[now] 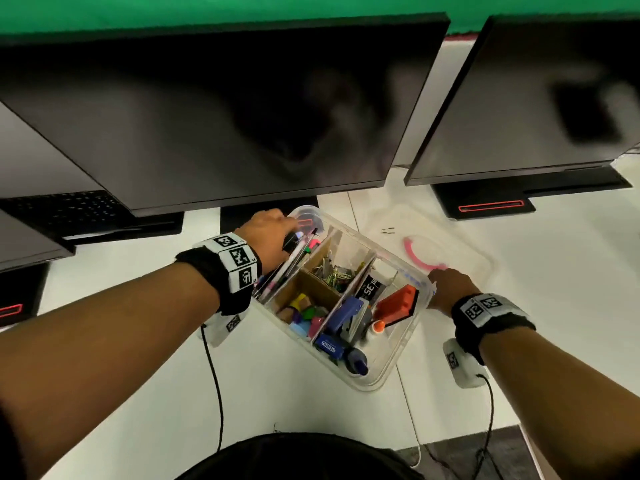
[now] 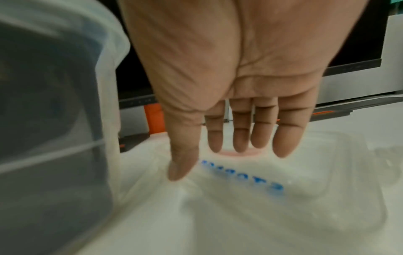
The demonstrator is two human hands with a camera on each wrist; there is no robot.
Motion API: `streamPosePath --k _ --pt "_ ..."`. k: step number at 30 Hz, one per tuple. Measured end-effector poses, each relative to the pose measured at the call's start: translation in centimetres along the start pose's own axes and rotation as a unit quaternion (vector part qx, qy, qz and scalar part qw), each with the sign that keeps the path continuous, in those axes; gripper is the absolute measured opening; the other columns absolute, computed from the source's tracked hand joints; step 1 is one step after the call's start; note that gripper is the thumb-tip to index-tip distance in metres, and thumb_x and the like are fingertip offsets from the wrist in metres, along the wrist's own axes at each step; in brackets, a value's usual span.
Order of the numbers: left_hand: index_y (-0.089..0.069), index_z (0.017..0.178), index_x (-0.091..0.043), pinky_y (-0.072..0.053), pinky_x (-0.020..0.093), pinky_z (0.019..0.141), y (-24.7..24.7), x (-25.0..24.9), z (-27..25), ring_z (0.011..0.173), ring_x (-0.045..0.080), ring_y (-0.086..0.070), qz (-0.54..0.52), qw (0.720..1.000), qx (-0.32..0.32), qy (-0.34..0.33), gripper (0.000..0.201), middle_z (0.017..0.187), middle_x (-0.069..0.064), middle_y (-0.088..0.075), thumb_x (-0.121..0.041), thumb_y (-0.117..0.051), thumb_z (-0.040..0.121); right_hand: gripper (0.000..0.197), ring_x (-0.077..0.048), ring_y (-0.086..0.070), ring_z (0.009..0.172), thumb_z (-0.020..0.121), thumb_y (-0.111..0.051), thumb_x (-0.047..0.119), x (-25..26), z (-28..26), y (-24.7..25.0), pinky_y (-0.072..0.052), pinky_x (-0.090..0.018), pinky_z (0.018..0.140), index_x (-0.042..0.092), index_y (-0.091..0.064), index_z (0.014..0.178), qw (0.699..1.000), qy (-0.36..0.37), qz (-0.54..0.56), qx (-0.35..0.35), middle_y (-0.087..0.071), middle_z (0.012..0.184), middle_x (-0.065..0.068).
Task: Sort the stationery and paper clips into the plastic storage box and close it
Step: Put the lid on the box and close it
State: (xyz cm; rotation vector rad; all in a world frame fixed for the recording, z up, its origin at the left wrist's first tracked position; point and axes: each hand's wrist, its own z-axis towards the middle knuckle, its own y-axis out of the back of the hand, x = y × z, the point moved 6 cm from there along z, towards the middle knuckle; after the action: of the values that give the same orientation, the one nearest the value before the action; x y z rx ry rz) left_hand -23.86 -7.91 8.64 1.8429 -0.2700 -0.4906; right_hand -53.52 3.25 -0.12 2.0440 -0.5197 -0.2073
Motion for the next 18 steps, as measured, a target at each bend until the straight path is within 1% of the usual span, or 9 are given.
streamPosePath --k 2,4,6,8,10,11,13,15,18 --pt "-0.038 0.135 -0.028 -0.044 0.038 0.100 -0.5 1.7 -0.7 0.120 0.028 -0.050 -0.012 0.999 0.019 0.037 0.061 0.130 0.007 -0.048 -0.017 -0.066 0.082 0.054 -0.029 -0.060 0.109 0.072 -0.074 0.040 0.2 0.4 -1.7 -0.049 -0.034 0.090 0.014 -0.058 0.116 1.000 0.001 -0.021 0.007 -0.060 0.118 -0.011" --pt "-0.029 0.139 -0.032 -0.049 0.040 0.094 -1.2 2.9 -1.8 0.110 0.030 -0.057 -0.032 0.997 0.044 0.053 0.062 0.126 0.011 -0.055 -0.013 -0.056 0.087 0.053 -0.029 -0.061 0.104 0.070 -0.077 0.035 0.0 0.6 -2.8 -0.051 -0.036 0.088 0.011 -0.058 0.113 1.000 0.003 -0.011 0.002 -0.060 0.113 -0.011" --pt "-0.024 0.140 -0.036 -0.051 0.041 0.090 -1.8 3.7 -3.0 0.100 0.029 -0.061 -0.047 0.996 0.051 0.059 0.060 0.119 0.012 -0.059 -0.014 -0.047 0.090 0.040 -0.029 -0.060 0.103 0.077 -0.070 0.028 -0.2 0.8 -3.2 -0.050 -0.035 0.087 0.010 -0.059 0.111 1.000 0.009 -0.004 -0.020 -0.060 0.112 -0.011" --pt "-0.023 0.141 -0.034 -0.051 0.040 0.089 -2.0 4.5 -3.9 0.099 0.029 -0.061 -0.051 0.995 0.040 0.073 0.059 0.118 0.012 -0.060 -0.014 -0.046 0.090 0.031 -0.028 -0.058 0.106 0.086 -0.059 0.026 -0.6 1.0 -3.7 -0.047 -0.032 0.088 0.012 -0.058 0.113 0.998 0.026 -0.044 -0.025 -0.058 0.115 -0.012" --pt "-0.024 0.142 -0.029 -0.051 0.038 0.089 -2.3 5.3 -4.9 0.101 0.029 -0.061 -0.059 0.993 0.029 0.096 0.061 0.118 0.012 -0.062 -0.009 -0.048 0.089 0.031 -0.028 -0.057 0.109 0.090 -0.049 0.022 -0.5 0.2 -3.4 -0.046 -0.031 0.090 0.011 -0.054 0.119 0.996 0.031 -0.077 -0.031 -0.057 0.118 -0.011" --pt "-0.025 0.142 -0.028 -0.050 0.038 0.089 -2.4 5.9 -5.4 0.102 0.029 -0.061 -0.066 0.991 0.025 0.111 0.063 0.117 0.012 -0.063 -0.004 -0.048 0.088 0.032 -0.028 -0.057 0.109 0.090 -0.049 0.020 -0.5 -0.2 -3.0 -0.046 -0.031 0.089 0.010 -0.052 0.120 0.994 0.035 -0.091 -0.044 -0.058 0.118 -0.011" --pt "-0.025 0.142 -0.028 -0.051 0.037 0.089 -2.7 7.2 -6.5 0.102 0.028 -0.061 -0.081 0.987 0.016 0.135 0.067 0.116 0.012 -0.064 0.002 -0.046 0.085 0.037 -0.030 -0.060 0.106 0.084 -0.053 0.015 -0.1 -1.2 -1.9 -0.048 -0.031 0.083 0.008 -0.049 0.121 0.992 0.041 -0.085 -0.078 -0.063 0.114 -0.012" --pt "-0.024 0.142 -0.028 -0.051 0.036 0.087 -3.0 9.0 -7.7 0.102 0.027 -0.061 -0.091 0.983 0.009 0.157 0.069 0.114 0.011 -0.065 0.004 -0.042 0.084 0.043 -0.033 -0.062 0.100 0.079 -0.057 0.010 0.5 -3.1 0.5 -0.050 -0.033 0.079 0.007 -0.050 0.122 0.990 0.036 -0.068 -0.120 -0.066 0.108 -0.015" --pt "-0.023 0.143 -0.027 -0.047 0.031 0.086 -3.4 11.6 -9.5 0.104 0.025 -0.060 -0.099 0.980 0.018 0.174 0.068 0.117 0.008 -0.063 0.003 -0.044 0.085 0.037 -0.039 -0.062 0.089 0.076 -0.059 0.002 0.7 -5.5 5.7 -0.053 -0.041 0.074 0.006 -0.062 0.112 0.971 0.020 -0.037 -0.237 -0.066 0.095 -0.021"
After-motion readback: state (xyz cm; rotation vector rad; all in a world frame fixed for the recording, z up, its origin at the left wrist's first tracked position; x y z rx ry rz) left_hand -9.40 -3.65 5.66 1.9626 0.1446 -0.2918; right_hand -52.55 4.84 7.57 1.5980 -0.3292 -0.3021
